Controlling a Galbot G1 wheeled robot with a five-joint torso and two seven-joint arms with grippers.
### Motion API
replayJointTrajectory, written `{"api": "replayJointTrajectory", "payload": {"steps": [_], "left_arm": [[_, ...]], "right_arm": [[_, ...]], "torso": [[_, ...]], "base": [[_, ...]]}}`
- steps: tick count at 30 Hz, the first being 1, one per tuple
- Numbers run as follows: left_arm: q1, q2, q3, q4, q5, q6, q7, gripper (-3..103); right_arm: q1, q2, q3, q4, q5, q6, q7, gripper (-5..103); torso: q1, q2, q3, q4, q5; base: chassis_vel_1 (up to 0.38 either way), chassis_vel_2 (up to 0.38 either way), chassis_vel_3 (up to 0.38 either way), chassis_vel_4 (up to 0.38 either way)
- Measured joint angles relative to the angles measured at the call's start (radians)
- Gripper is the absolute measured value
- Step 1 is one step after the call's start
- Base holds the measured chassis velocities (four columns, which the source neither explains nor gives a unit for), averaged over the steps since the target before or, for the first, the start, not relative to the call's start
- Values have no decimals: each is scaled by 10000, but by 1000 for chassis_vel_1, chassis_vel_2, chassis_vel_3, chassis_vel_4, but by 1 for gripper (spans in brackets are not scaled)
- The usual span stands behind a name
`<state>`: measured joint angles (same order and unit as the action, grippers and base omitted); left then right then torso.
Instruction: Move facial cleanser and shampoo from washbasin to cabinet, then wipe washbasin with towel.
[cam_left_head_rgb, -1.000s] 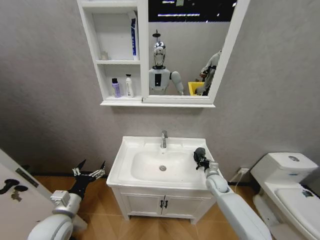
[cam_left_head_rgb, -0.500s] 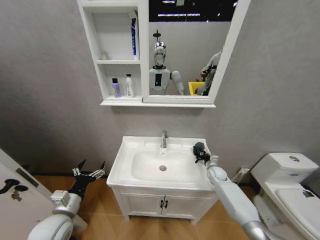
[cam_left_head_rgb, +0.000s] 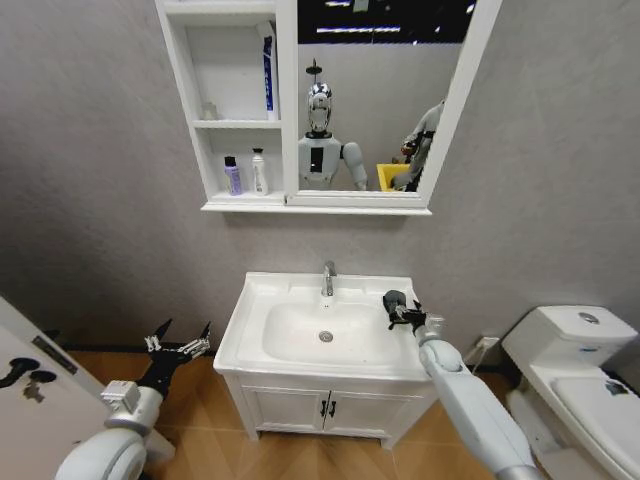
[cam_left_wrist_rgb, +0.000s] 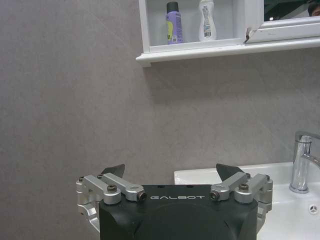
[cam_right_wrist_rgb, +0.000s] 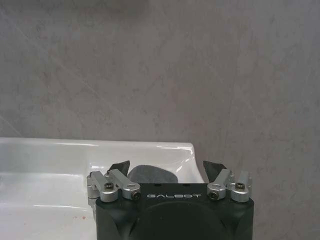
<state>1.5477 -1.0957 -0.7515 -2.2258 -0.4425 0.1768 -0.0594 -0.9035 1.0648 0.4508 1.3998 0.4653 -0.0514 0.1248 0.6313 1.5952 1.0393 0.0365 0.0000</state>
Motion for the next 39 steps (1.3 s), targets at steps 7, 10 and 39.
{"api": "replayJointTrajectory", "payload": {"steps": [7, 10, 39], "left_arm": [[0, 0, -3, 1, 0, 0, -5, 100], [0, 0, 0, 0, 0, 0, -2, 100], [0, 0, -1, 0, 0, 0, 0, 100]], "right_arm": [[-4153, 869, 1375, 4432, -1229, 597, 569, 100], [-5760, 1541, 2068, 5670, -1700, 1045, 497, 100], [-10249, 2816, 3415, 9825, -1801, 1340, 579, 100]], "torso": [[-1, 0, -2, 1, 3], [-3, 1, -3, -3, -2], [0, 0, 0, 1, 0]], "base": [[0, 0, 0, 0], [0, 0, 0, 0], [0, 0, 0, 0]]}}
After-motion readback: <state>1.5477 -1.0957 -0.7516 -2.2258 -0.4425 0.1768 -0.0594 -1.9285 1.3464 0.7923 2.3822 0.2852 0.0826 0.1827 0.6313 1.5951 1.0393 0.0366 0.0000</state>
